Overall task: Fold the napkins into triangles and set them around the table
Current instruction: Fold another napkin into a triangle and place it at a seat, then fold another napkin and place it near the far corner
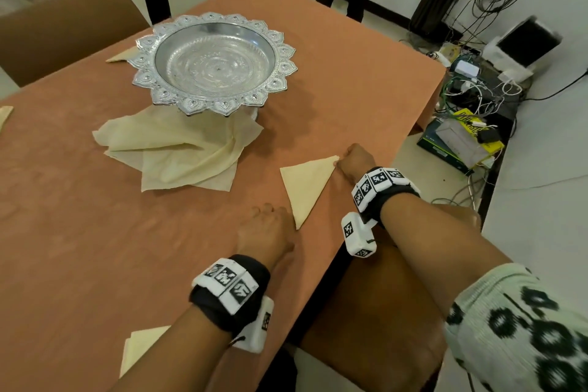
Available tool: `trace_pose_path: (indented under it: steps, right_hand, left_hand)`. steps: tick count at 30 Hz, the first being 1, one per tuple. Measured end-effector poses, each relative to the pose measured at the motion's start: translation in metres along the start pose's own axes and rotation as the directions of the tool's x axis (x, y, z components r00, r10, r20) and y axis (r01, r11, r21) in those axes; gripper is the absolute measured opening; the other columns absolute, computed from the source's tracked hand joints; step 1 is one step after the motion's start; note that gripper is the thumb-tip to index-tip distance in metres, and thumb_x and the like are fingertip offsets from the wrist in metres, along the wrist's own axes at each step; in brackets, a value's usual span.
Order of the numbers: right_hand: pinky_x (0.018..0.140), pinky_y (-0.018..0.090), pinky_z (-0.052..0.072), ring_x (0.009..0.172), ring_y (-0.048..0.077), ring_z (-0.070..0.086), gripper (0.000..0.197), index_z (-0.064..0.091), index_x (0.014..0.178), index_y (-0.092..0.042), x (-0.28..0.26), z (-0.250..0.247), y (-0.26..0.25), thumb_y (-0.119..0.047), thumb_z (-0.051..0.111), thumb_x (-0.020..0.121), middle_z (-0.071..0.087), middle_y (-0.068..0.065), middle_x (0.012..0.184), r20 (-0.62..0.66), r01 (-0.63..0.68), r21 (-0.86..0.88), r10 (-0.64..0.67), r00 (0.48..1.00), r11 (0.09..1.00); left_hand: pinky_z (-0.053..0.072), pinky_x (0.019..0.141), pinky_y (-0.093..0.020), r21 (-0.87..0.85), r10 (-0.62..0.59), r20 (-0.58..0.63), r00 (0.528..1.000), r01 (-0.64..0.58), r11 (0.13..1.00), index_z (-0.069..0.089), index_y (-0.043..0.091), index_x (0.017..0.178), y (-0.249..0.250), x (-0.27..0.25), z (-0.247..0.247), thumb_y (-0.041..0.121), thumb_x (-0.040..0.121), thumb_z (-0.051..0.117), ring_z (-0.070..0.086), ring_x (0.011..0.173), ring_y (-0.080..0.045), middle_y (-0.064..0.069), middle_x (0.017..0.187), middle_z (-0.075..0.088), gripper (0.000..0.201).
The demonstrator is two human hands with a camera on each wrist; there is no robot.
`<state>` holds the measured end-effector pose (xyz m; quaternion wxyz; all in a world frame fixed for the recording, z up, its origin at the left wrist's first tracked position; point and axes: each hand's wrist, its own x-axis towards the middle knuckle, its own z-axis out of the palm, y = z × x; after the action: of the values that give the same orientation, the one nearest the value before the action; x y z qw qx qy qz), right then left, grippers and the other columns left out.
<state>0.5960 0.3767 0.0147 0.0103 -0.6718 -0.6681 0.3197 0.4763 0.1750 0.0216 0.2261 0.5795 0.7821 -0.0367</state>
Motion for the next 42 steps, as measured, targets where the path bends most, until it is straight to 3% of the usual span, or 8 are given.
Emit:
trace_pose_path:
  steps: [4, 15, 19, 24, 27, 29, 35, 42]
  right_hand:
    - [0.081, 0.029, 0.041, 0.111, 0.031, 0.054, 0.038, 0.048, 0.123, -0.005, -0.070, 0.015, 0.003, -0.013, 0.059, 0.088, 0.057, 0.016, 0.122, 0.007, 0.175, -0.057, -0.175, 0.985, 0.983]
    - [0.091, 0.034, 0.042, 0.109, 0.022, 0.049, 0.031, 0.056, 0.117, -0.017, -0.308, 0.174, 0.040, -0.014, 0.051, 0.086, 0.054, 0.004, 0.116, 0.082, 0.537, -0.001, -0.535, 0.841, 0.843]
    - [0.096, 0.035, 0.038, 0.118, 0.022, 0.044, 0.039, 0.048, 0.129, -0.017, -0.358, 0.209, 0.043, -0.017, 0.049, 0.090, 0.047, 0.002, 0.129, 0.103, 0.587, -0.184, -0.579, 0.809, 0.788]
    - [0.108, 0.038, 0.027, 0.136, 0.022, 0.031, 0.050, 0.031, 0.145, -0.020, -0.369, 0.228, 0.053, -0.029, 0.029, 0.096, 0.029, 0.001, 0.153, 0.088, 0.573, -0.322, -0.579, 0.811, 0.753]
    - [0.114, 0.041, 0.020, 0.143, 0.019, 0.021, 0.067, 0.024, 0.149, -0.022, -0.372, 0.236, 0.059, -0.037, 0.004, 0.087, 0.019, -0.001, 0.158, 0.131, 0.563, -0.349, -0.555, 0.821, 0.749]
    - [0.114, 0.040, 0.019, 0.143, 0.018, 0.020, 0.062, 0.023, 0.149, -0.022, -0.374, 0.236, 0.056, -0.035, 0.010, 0.090, 0.018, -0.001, 0.158, 0.118, 0.550, -0.366, -0.549, 0.827, 0.750]
    - [0.096, 0.038, 0.036, 0.120, 0.021, 0.044, 0.041, 0.044, 0.136, -0.021, -0.361, 0.214, 0.012, -0.022, 0.040, 0.095, 0.046, 0.000, 0.136, -0.078, 0.455, -0.316, -0.501, 0.862, 0.833]
    - [0.098, 0.039, 0.035, 0.122, 0.021, 0.043, 0.038, 0.049, 0.130, -0.019, -0.277, 0.214, -0.122, -0.018, 0.044, 0.093, 0.048, 0.001, 0.133, -0.173, 0.379, -0.357, -0.459, 0.871, 0.854]
  left_hand:
    - [0.038, 0.103, -0.042, -0.175, -0.069, -0.131, 0.989, 0.045, 0.984, 0.045, 0.027, 0.136, -0.038, -0.052, -0.009, 0.048, 0.086, 0.060, 0.045, 0.124, -0.022, -0.001, 0.139, 0.046, 0.057]
    - [0.045, 0.086, -0.033, -0.218, -0.175, -0.260, 0.950, 0.119, 0.969, 0.056, 0.028, 0.126, -0.182, -0.264, 0.082, 0.033, 0.091, 0.057, 0.056, 0.111, -0.018, 0.005, 0.131, 0.055, 0.034]
    - [0.050, 0.077, -0.037, 0.016, -0.059, -0.220, 0.974, 0.064, 0.998, 0.071, 0.034, 0.102, -0.185, -0.299, 0.111, 0.043, 0.069, 0.079, 0.063, 0.097, -0.016, 0.010, 0.113, 0.066, 0.036]
    - [0.044, 0.063, -0.034, 0.128, 0.071, -0.336, 0.939, -0.029, 0.991, 0.073, 0.035, 0.071, -0.189, -0.300, 0.126, 0.041, 0.069, 0.074, 0.061, 0.073, -0.015, 0.014, 0.084, 0.070, 0.006]
    - [0.041, 0.066, -0.035, 0.143, 0.114, -0.346, 0.931, -0.067, 0.987, 0.073, 0.032, 0.065, -0.191, -0.302, 0.125, 0.034, 0.070, 0.080, 0.059, 0.070, -0.015, 0.015, 0.075, 0.068, 0.009]
    - [0.038, 0.071, -0.036, 0.137, 0.101, -0.287, 0.952, -0.063, 0.989, 0.072, 0.031, 0.065, -0.192, -0.302, 0.126, 0.044, 0.080, 0.057, 0.058, 0.071, -0.012, 0.017, 0.075, 0.067, 0.025]
    - [0.035, 0.092, -0.042, 0.002, -0.008, -0.247, 0.969, 0.008, 1.000, 0.065, 0.032, 0.113, -0.227, -0.284, 0.079, 0.070, 0.075, 0.016, 0.057, 0.108, -0.017, 0.011, 0.120, 0.063, 0.072]
    - [0.032, 0.106, -0.043, 0.064, 0.040, -0.248, 0.968, -0.024, 0.998, 0.037, 0.027, 0.143, -0.376, -0.131, -0.024, 0.045, 0.093, 0.046, 0.035, 0.134, -0.024, 0.000, 0.151, 0.034, 0.054]
